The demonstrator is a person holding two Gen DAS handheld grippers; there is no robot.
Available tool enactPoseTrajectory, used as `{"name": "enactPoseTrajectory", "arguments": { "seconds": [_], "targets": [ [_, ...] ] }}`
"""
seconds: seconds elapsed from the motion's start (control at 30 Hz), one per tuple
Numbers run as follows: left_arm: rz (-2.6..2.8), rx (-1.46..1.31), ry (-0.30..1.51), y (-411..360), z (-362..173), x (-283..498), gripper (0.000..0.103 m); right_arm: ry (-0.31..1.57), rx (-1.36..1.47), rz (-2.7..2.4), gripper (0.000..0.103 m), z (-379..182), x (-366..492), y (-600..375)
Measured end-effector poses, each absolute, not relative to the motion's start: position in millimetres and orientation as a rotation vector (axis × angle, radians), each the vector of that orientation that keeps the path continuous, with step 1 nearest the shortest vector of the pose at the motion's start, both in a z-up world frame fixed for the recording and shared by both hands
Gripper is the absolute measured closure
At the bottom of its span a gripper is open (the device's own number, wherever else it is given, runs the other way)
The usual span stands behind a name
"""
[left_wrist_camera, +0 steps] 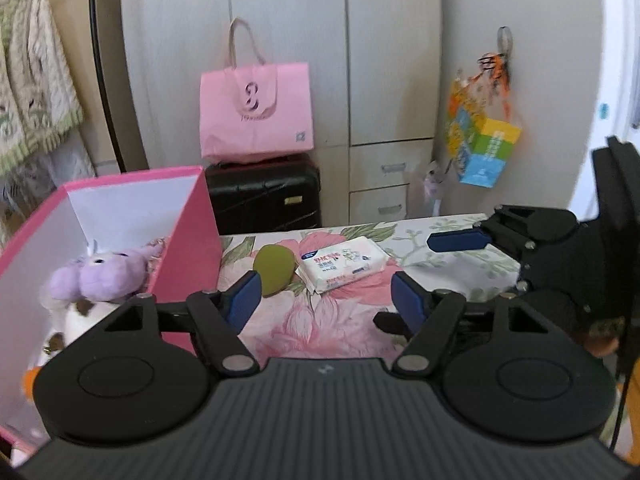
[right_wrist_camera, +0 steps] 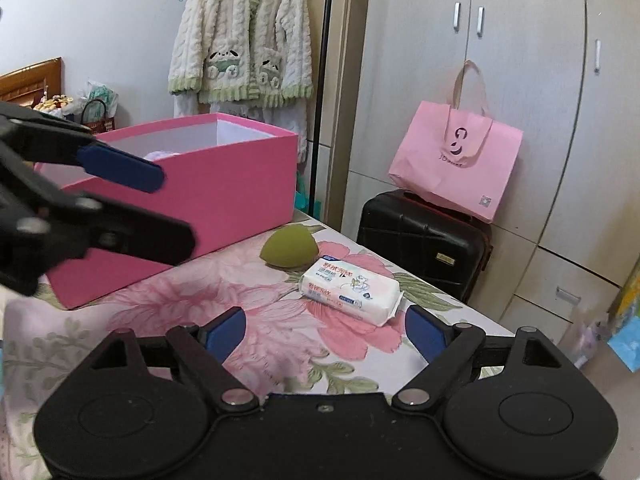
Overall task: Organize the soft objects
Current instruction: 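Move the left gripper to the green egg sponge while the right gripper approaches the wet-wipes pack, then grasp the green sponge with the left gripper while the right gripper grasps the wet-wipes pack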
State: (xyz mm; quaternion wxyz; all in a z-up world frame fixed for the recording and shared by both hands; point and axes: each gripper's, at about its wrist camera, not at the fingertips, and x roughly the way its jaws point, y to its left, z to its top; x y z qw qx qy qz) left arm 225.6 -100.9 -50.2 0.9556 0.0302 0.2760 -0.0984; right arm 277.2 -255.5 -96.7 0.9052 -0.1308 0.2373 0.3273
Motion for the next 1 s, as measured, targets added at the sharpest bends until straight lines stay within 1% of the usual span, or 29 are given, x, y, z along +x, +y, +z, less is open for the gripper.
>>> {"name": "enactPoseTrajectory", "arguments": {
  "seconds": [0.13,0.17,0.23,0.33,0.53,0.63,0.9,0.93,0.97,1.0],
  "targets": [
    [-0.132,0.037,0.581,-104.0,-66.1,257.8,0.039,0.509,-0.209,0.706,0.013,-103.3,300.9,-254.3],
    [-0.113,0.05,0.578,-106.0,-69.9,263.5,0.041,0.516,-0.194,0.71,0.012,-105.4,306.4,-253.8],
    [-0.067,0.106,0.564,-113.6,-77.8,274.4,0.042,0.542,-0.171,0.715,0.011,-110.0,318.5,-251.9],
    [-0.074,0.058,0.597,-113.0,-85.5,289.1,0.045,0.6,-0.172,0.706,0.01,-118.6,333.2,-247.3],
    [-0.032,0.057,0.595,-110.2,-92.8,306.6,0.045,0.667,-0.14,0.726,0.01,-132.1,350.5,-241.7],
    [0.004,0.022,0.621,-106.7,-96.5,315.3,0.045,0.662,-0.154,0.732,0.009,-132.9,356.3,-234.1],
    [0.029,0.044,0.63,-110.7,-104.7,326.8,0.046,0.685,-0.159,0.683,0.006,-134.2,370.9,-222.6],
    [0.032,0.036,0.632,-109.6,-106.0,328.2,0.047,0.685,-0.168,0.678,0.006,-134.5,372.1,-221.6],
    [0.028,0.019,0.639,-107.7,-107.8,329.7,0.051,0.681,-0.179,0.67,0.006,-134.9,372.6,-219.8],
    [0.019,-0.008,0.648,-104.5,-109.6,330.8,0.052,0.676,-0.186,0.665,0.006,-135.3,372.5,-218.5]
  ]
}}
